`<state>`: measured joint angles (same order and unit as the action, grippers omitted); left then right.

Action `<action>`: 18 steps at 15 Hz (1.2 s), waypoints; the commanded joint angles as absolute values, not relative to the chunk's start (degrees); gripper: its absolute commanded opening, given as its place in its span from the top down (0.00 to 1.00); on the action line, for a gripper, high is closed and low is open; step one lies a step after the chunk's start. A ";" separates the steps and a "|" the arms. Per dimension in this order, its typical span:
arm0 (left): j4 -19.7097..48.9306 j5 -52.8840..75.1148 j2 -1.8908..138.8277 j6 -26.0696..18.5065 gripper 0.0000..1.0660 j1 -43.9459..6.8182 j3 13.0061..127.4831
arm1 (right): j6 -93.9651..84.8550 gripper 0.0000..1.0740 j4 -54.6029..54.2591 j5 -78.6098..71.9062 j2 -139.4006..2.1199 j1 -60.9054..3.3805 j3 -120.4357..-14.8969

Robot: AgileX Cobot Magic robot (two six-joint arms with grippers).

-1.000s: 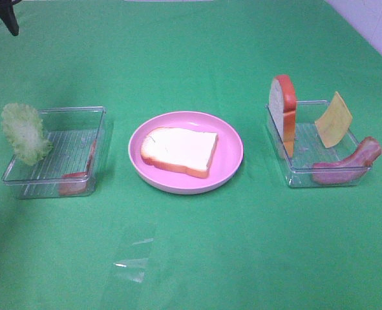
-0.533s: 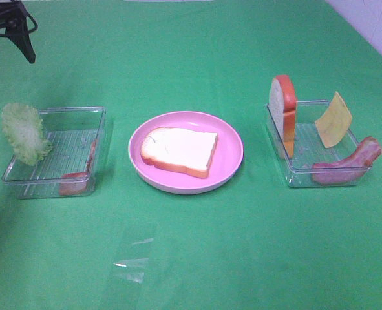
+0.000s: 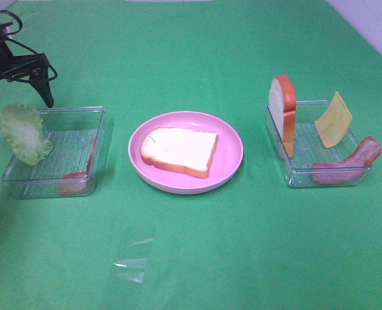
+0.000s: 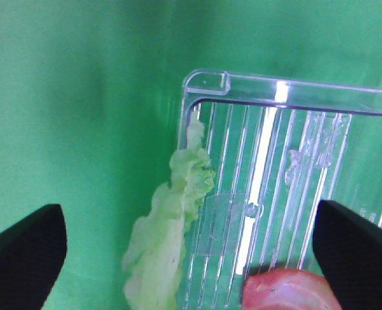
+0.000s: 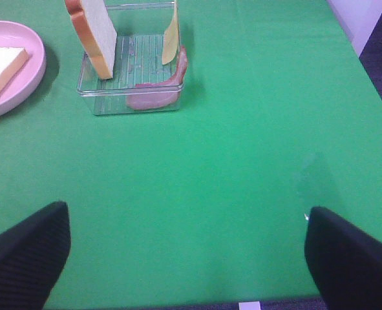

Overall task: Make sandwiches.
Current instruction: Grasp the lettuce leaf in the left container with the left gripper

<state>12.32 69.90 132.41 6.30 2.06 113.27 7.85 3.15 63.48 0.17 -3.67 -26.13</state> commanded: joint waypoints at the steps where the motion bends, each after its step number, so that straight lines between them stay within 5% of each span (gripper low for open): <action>1: 14.50 73.91 134.13 5.90 0.14 2.12 112.82 | 7.56 0.10 3.09 63.31 1.26 -3.44 -25.95; 4: 14.44 73.68 134.76 5.90 0.15 2.12 112.82 | 7.56 0.10 3.09 63.31 1.26 -3.44 -25.95; 12: 14.38 75.57 134.53 7.51 0.66 2.12 112.82 | 7.56 0.10 3.09 63.31 1.26 -3.44 -25.95; 16: 14.55 75.57 134.36 7.56 0.99 2.12 112.82 | 7.56 0.10 3.09 63.31 1.26 -3.44 -25.95; 18: 14.67 75.57 134.01 7.45 1.00 2.12 112.82 | 7.56 0.10 3.09 63.31 1.26 -3.44 -25.95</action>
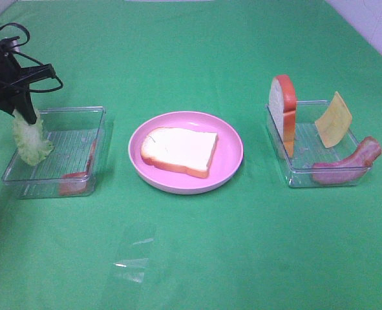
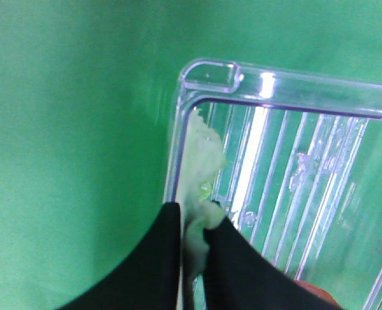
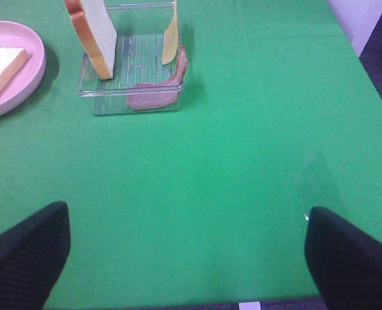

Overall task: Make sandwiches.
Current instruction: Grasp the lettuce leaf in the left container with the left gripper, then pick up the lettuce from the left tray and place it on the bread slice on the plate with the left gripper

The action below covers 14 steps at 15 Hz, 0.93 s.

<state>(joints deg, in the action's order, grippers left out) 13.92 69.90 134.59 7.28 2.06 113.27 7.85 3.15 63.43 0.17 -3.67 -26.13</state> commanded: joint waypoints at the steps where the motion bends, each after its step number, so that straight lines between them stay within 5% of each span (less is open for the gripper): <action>1: 15.30 75.57 133.90 7.45 1.00 2.12 112.82 | 7.56 0.10 3.09 63.31 1.26 -3.44 -25.95; 9: 29.28 75.52 129.60 5.44 1.00 -0.17 119.86 | 7.56 0.10 3.09 63.31 1.26 -3.44 -25.95; 14: 33.35 69.79 130.12 5.44 1.00 -9.97 125.59 | 7.56 0.10 3.09 63.31 1.26 -3.44 -25.95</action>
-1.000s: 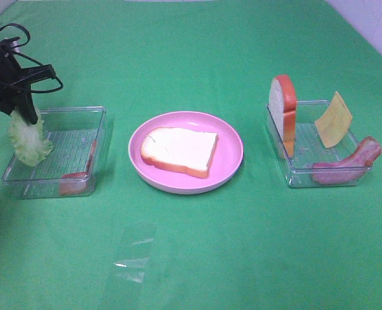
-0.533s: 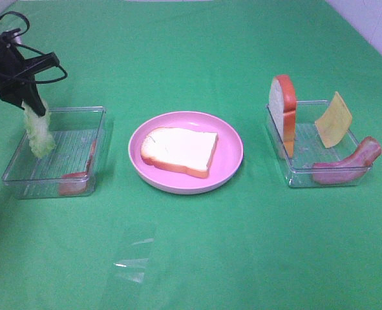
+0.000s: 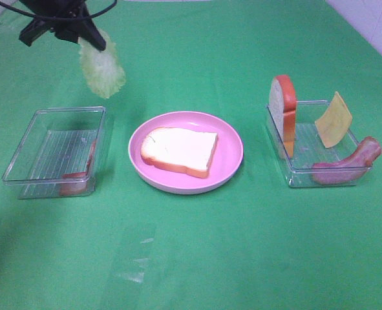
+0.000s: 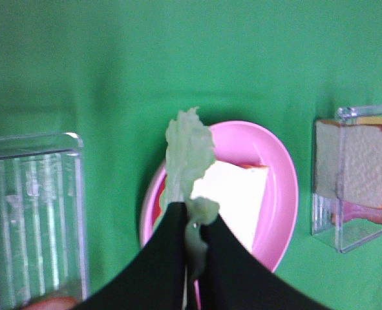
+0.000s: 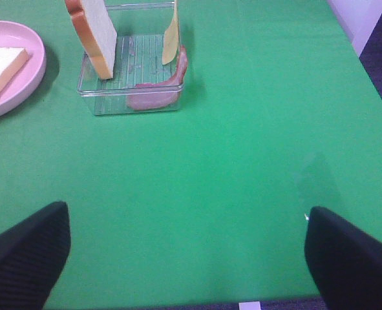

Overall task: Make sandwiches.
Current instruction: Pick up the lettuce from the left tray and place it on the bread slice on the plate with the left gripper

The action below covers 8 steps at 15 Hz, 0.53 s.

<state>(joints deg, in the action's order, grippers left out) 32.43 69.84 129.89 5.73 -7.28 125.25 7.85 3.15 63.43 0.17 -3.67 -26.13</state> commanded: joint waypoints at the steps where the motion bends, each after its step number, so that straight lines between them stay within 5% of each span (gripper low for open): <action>1: 33.75 68.53 130.75 5.44 1.00 -12.26 125.59 | 7.56 0.10 3.09 63.31 1.26 -3.44 -25.95; 8: 39.82 64.06 138.43 4.24 1.00 -24.29 125.48 | 7.56 0.10 3.09 63.31 1.26 -3.44 -25.95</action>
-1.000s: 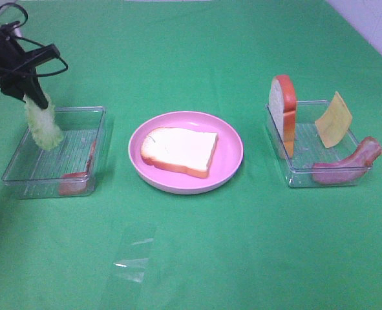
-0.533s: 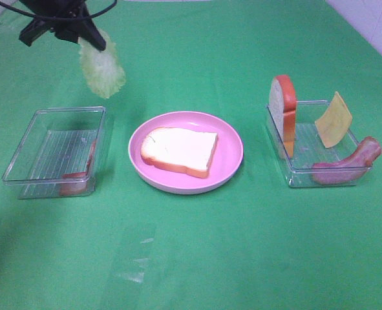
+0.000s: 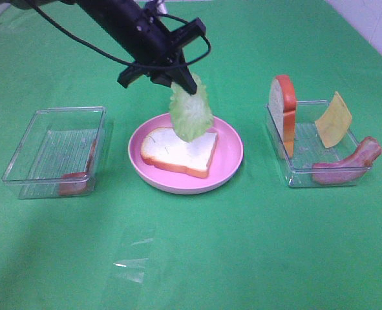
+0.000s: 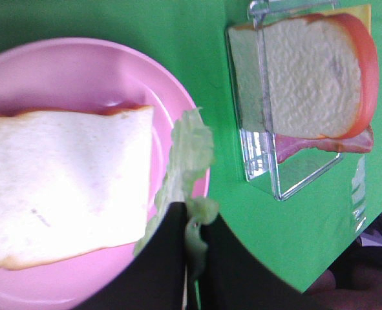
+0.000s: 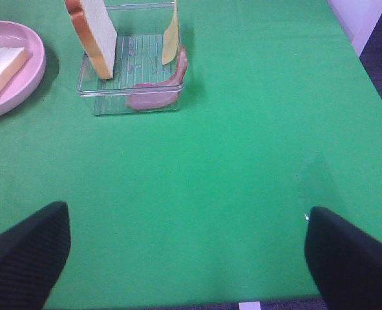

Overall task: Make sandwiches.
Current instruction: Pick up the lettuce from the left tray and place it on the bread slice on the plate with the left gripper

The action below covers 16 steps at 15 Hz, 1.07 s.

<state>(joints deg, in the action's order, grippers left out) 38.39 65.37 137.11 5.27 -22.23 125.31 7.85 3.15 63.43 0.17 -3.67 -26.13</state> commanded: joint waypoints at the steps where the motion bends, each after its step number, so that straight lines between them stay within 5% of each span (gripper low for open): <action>1: 39.71 63.08 139.69 3.90 1.00 -25.55 125.48 | 7.56 0.10 3.09 63.31 1.26 -3.44 -25.95; 5: 36.38 61.36 144.56 3.95 1.00 -26.53 125.48 | 7.56 0.10 3.09 63.31 1.26 -3.44 -25.95; 10: 23.95 62.22 144.67 3.95 1.00 -26.41 125.59 | 7.56 0.10 3.09 63.31 1.26 -3.44 -25.95; 14: 22.75 59.53 144.61 3.95 1.00 -26.41 125.59 | 7.56 0.10 3.09 63.31 1.26 -3.44 -25.95; 16: 22.75 59.53 144.61 4.13 0.85 -26.41 126.45 | 7.56 0.10 3.09 63.31 1.26 -3.44 -25.95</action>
<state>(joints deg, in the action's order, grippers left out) 22.57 59.87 144.90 4.30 -26.47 125.82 7.85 3.09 63.43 0.17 -3.67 -26.13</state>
